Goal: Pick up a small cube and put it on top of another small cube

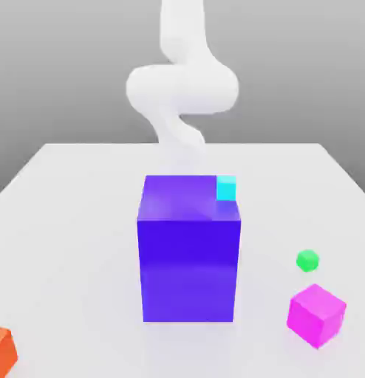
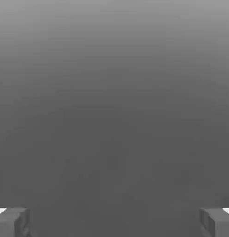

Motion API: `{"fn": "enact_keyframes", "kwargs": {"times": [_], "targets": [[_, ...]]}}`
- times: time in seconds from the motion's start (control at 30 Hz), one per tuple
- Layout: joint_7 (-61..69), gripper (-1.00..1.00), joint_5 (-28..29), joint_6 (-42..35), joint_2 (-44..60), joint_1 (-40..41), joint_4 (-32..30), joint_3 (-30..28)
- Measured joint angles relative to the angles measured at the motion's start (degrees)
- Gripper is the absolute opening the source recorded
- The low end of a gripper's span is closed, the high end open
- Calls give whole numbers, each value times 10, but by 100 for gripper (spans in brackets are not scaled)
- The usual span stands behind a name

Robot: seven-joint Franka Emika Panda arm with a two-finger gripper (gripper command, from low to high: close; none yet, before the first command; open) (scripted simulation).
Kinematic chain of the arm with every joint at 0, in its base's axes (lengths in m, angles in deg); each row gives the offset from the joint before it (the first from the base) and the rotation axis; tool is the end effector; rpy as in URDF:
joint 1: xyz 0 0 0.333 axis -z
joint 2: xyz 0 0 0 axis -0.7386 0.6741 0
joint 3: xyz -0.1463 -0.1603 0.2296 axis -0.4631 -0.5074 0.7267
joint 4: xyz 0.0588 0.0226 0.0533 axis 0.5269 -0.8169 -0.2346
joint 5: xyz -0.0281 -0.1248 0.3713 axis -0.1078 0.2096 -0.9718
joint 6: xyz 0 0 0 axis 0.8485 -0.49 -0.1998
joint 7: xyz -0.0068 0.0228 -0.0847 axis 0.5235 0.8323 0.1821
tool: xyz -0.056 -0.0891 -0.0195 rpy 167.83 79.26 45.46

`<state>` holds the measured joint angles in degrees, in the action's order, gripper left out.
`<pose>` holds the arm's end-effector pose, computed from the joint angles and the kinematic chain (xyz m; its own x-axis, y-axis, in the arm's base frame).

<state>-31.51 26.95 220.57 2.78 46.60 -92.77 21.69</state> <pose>0.3804 0.0218 0.6704 0.5530 -0.6793 0.4824 -0.5053 -0.7338 -0.4542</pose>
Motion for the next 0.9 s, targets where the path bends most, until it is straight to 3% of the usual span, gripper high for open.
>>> {"fn": "enact_keyframes", "kwargs": {"times": [0.6,0.77,0.9], "targets": [[9,0,44,156,377,-90,-93,119],[11,0,56,199,481,-127,-119,135],[-17,0,98,259,565,-151,-114,112]]}}
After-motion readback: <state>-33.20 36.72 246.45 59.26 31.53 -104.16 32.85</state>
